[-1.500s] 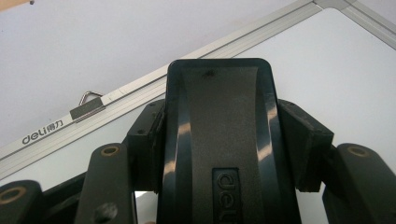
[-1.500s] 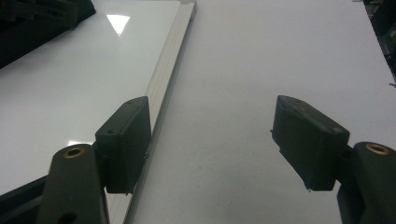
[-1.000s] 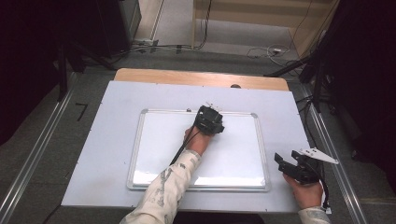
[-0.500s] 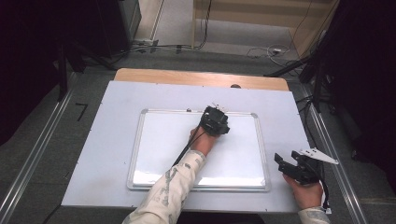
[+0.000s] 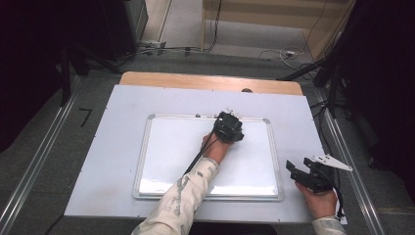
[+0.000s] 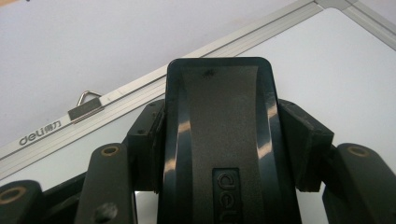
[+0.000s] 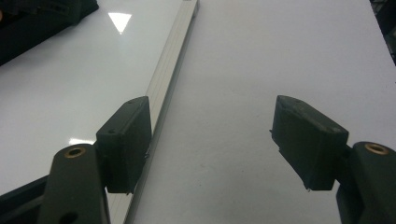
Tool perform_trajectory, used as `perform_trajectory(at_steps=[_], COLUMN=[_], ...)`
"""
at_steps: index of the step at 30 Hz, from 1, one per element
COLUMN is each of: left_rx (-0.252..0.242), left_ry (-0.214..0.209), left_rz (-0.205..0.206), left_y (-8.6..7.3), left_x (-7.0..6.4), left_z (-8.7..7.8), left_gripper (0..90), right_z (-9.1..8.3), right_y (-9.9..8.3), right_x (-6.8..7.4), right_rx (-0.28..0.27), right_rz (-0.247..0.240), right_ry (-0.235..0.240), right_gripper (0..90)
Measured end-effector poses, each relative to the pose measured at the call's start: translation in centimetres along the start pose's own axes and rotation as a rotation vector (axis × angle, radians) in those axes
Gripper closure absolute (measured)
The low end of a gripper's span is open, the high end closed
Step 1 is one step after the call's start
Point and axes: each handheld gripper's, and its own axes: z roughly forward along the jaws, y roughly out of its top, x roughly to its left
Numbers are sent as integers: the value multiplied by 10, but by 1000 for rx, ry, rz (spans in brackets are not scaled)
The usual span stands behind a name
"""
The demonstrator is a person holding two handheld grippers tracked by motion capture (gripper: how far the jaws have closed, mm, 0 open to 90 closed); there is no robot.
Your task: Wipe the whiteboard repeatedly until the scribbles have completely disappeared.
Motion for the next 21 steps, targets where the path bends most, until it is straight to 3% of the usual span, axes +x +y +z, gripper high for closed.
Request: perform_trajectory(at_steps=[21], left_rx=[0], left_ry=[14], left_rz=[-20], left_y=[-15], left_x=[28], left_z=[-13], left_gripper=[410], right_z=[-2], right_y=[-1], right_x=[0], right_rx=[-6], right_rz=[4], right_ry=[-8], right_gripper=[274])
